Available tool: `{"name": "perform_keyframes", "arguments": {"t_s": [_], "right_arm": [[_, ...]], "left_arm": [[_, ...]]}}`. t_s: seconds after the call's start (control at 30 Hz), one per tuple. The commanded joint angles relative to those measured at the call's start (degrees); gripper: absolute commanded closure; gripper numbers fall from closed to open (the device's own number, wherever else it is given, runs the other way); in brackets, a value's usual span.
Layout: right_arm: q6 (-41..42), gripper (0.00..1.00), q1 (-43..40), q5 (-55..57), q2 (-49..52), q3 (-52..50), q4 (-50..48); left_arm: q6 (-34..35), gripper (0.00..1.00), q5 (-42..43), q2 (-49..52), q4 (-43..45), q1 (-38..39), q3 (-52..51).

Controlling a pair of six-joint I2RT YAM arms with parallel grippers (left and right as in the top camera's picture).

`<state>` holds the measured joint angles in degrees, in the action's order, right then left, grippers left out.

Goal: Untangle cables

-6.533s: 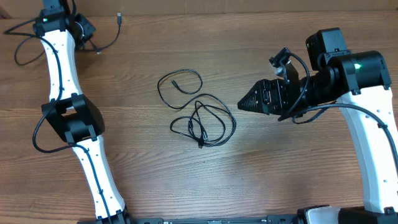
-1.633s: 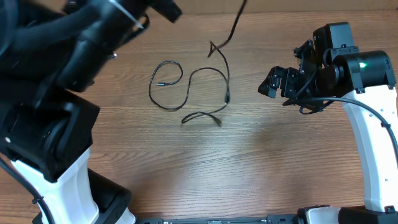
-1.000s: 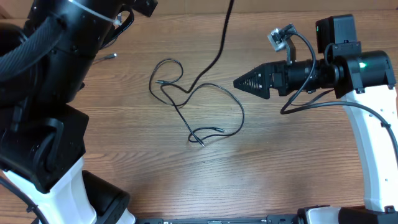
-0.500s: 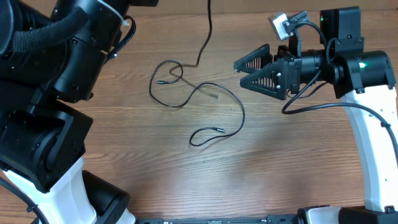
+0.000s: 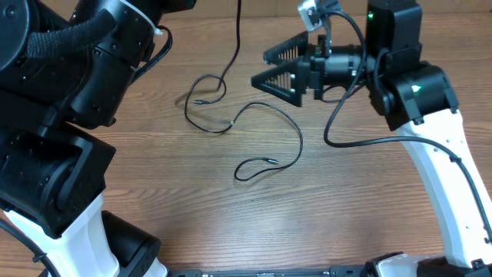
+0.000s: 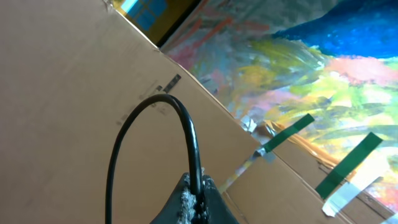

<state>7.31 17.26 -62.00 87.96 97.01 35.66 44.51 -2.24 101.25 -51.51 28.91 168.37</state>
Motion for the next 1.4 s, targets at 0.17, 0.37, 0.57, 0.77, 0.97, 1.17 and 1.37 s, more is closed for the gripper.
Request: {"name": "perform_keyframes", "arguments": {"t_s": [0.17,0.37,0.57,0.77,0.97,1.17,1.37], "right_arm": [[3.4,0.0,7.8,14.0,-0.8,0.5,-5.4],[4.5,0.41,8.7,15.6,-0.8,0.5,-5.4],[6.4,0.41,8.7,15.7,-0.8,0.5,-5.4],[6.4,0.41,8.7,16.0,-0.8,0.5,-5.8],[6.4,0.53,8.7,15.9,-0.8,0.5,-6.8],[6.4,0.68,8.7,15.4,-0.8,0.5,-6.7],[6.4,0.4,8.7,15.6,-0.8,0.5,-6.7]], "left_arm": [[2.4,0.96,2.5,-0.7,0.3,0.4,0.5],[2.2,0.96,2.2,-0.7,0.2,0.4,0.5],[0.8,0.96,-2.8,-0.7,-1.4,0.4,0.5],[0.5,0.96,-5.7,-0.7,-2.0,0.3,0.5],[0.5,0.96,-5.7,-0.7,-1.8,0.3,0.5],[0.5,0.96,-5.7,-0.7,-1.8,0.3,0.5],[0.8,0.96,-5.4,-0.7,-1.3,0.4,0.5]]}}
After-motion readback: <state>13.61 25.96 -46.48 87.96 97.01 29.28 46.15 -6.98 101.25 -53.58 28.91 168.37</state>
